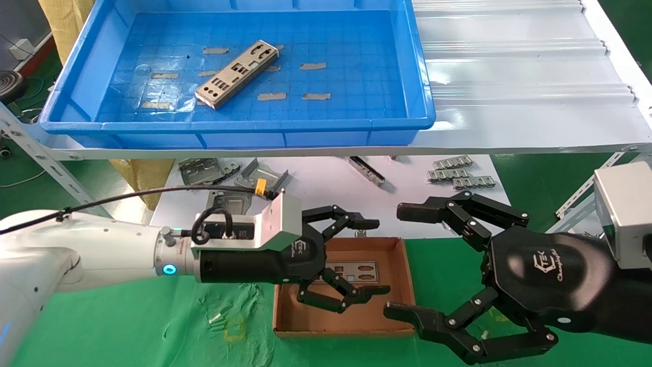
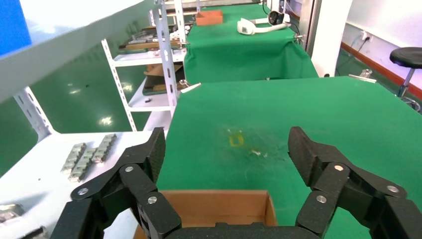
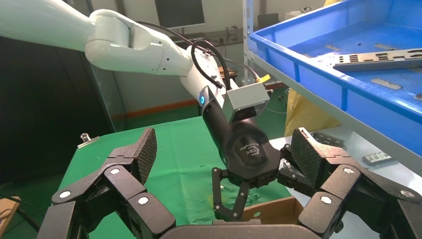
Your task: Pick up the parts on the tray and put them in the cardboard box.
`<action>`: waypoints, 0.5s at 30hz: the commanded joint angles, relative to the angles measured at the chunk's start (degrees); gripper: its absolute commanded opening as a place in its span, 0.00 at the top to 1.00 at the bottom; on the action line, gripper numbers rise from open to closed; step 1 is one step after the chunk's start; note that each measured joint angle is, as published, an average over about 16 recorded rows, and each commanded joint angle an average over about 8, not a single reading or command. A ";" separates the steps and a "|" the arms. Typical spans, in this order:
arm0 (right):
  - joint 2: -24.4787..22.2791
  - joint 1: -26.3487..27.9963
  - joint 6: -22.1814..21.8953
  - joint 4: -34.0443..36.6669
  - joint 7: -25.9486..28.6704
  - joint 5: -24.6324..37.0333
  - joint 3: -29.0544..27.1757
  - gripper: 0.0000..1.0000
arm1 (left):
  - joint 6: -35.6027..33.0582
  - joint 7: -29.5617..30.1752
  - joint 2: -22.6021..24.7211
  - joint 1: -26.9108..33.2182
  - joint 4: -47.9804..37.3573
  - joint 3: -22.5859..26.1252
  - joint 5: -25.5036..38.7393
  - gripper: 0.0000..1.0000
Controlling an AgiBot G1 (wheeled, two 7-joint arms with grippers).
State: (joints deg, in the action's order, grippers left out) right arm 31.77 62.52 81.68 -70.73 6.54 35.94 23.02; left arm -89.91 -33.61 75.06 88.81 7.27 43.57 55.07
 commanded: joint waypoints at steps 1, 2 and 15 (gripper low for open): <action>0.00 -0.01 -0.01 0.01 0.00 -0.01 0.00 0.00 | -2.44 1.33 -0.39 -0.15 -0.71 -0.90 -1.74 0.00; 0.00 -0.01 -0.01 0.01 0.00 0.00 0.00 0.00 | -2.48 1.22 -0.41 -0.18 -0.74 -0.92 -1.76 0.00; 0.00 -0.01 0.00 0.01 0.00 -0.01 0.00 0.00 | -0.62 4.77 -3.97 -2.67 5.84 -3.02 -1.99 0.00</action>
State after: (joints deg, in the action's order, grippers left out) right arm 31.77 62.52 81.69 -70.72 6.53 35.93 23.02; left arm -90.51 -28.66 70.92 86.02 13.39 40.43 53.03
